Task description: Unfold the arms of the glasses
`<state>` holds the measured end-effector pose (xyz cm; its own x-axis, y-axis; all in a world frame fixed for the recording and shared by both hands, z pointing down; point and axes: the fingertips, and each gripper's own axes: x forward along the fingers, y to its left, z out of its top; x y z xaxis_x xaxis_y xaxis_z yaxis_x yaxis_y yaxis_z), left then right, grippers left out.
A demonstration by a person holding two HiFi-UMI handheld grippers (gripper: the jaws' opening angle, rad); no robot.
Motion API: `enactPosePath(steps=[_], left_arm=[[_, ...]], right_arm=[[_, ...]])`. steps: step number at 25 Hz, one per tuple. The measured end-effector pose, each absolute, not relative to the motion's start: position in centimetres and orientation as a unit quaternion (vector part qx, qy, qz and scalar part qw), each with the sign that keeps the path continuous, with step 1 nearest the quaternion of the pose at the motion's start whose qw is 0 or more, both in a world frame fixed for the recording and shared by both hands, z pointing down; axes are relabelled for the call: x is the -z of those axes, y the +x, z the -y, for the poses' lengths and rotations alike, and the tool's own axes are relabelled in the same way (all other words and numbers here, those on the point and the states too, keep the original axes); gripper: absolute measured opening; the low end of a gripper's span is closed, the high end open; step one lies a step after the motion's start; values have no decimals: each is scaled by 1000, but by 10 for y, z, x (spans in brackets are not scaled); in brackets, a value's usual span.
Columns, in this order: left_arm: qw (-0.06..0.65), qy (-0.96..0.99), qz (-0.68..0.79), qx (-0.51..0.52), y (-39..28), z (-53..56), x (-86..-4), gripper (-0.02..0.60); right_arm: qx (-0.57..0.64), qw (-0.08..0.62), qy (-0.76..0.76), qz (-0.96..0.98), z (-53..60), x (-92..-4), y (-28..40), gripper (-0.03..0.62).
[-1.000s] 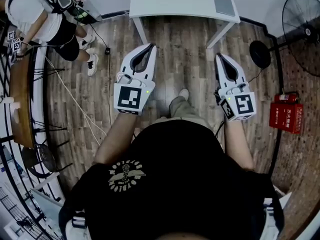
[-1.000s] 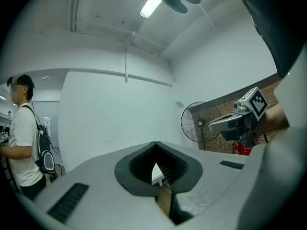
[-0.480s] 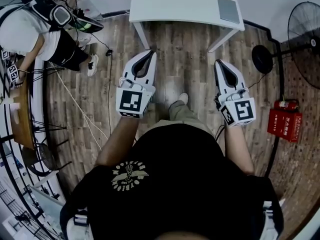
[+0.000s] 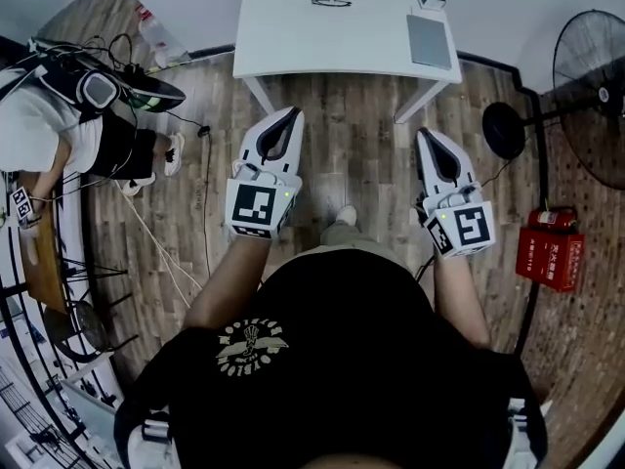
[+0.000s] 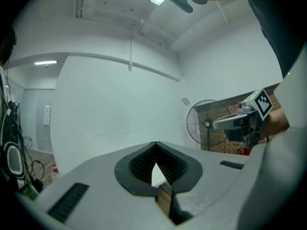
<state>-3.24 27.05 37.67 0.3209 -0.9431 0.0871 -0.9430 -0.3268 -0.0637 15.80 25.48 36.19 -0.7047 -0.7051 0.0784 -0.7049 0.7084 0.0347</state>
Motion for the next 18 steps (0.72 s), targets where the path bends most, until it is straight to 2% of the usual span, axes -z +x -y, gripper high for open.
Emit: enactPosePath(steps=[9, 18], left_arm=[[7, -787, -614, 51, -23, -212, -369, 6], [9, -759, -647, 66, -33, -211, -368, 6]], right_arm=[[0, 28, 352, 936, -189, -361, 176, 2], [-14, 22, 339, 941, -157, -371, 187, 2]])
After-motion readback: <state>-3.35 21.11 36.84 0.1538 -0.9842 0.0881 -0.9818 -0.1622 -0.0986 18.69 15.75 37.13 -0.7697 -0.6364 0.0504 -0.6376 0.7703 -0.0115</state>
